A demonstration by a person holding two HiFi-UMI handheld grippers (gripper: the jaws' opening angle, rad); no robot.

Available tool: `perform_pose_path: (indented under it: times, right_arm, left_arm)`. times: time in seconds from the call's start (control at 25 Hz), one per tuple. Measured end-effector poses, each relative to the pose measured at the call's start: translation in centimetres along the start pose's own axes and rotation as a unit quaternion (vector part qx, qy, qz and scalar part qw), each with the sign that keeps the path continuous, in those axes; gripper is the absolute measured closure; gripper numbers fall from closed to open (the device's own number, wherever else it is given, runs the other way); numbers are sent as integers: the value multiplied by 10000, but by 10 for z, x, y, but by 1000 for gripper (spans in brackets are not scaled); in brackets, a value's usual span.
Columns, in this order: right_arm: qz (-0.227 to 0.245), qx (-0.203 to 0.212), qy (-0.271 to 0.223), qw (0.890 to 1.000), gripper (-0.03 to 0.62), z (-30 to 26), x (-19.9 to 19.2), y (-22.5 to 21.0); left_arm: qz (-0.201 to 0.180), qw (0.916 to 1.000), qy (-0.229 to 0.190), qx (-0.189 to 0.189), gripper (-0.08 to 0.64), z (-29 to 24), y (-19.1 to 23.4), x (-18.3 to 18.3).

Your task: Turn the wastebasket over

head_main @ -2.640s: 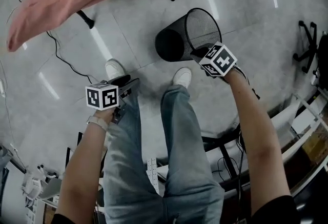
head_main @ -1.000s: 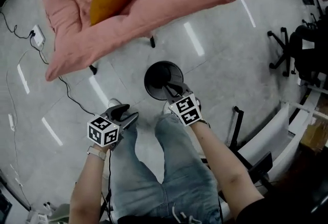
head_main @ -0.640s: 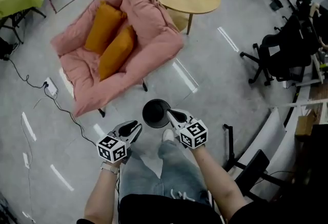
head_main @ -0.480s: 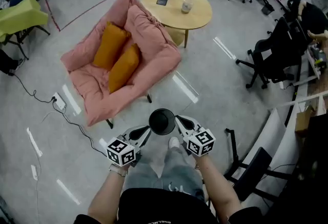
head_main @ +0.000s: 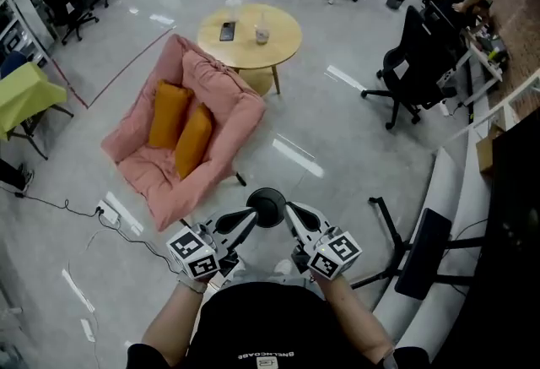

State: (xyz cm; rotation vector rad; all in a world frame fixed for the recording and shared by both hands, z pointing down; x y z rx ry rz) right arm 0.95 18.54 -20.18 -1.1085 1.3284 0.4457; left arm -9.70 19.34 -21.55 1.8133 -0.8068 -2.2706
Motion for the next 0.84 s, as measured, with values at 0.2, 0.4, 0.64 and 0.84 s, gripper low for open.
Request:
perform_pose_path:
  times: [0.2, 0.4, 0.64, 0.84]
  right_arm:
    - [344, -81, -335, 9988, 584, 26, 23, 1]
    - [543, -164, -618, 9965, 584, 43, 41, -5]
    - [693, -208, -780, 9943, 584, 52, 52, -10]
    - [867, -294, -870, 9920, 584, 64, 61, -17]
  left_arm:
    - [-187, 9988, -113, -448, 548, -19, -22, 9]
    - [-484, 9983, 94, -313, 548, -44, -24, 12]
    - [-956, 9939, 420, -349, 548, -65, -37, 15]
    - [-1199, 9919, 419, -91, 548, -77, -39, 19]
Point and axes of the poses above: the fingertips, and each gripper's own axes: z backward along the fingers, y to its left, x out of its top, the point moved 2 cm from there along z, backward along the fingers, and after that the axes turned 11 degrees about -x, right-handed, at the moved point
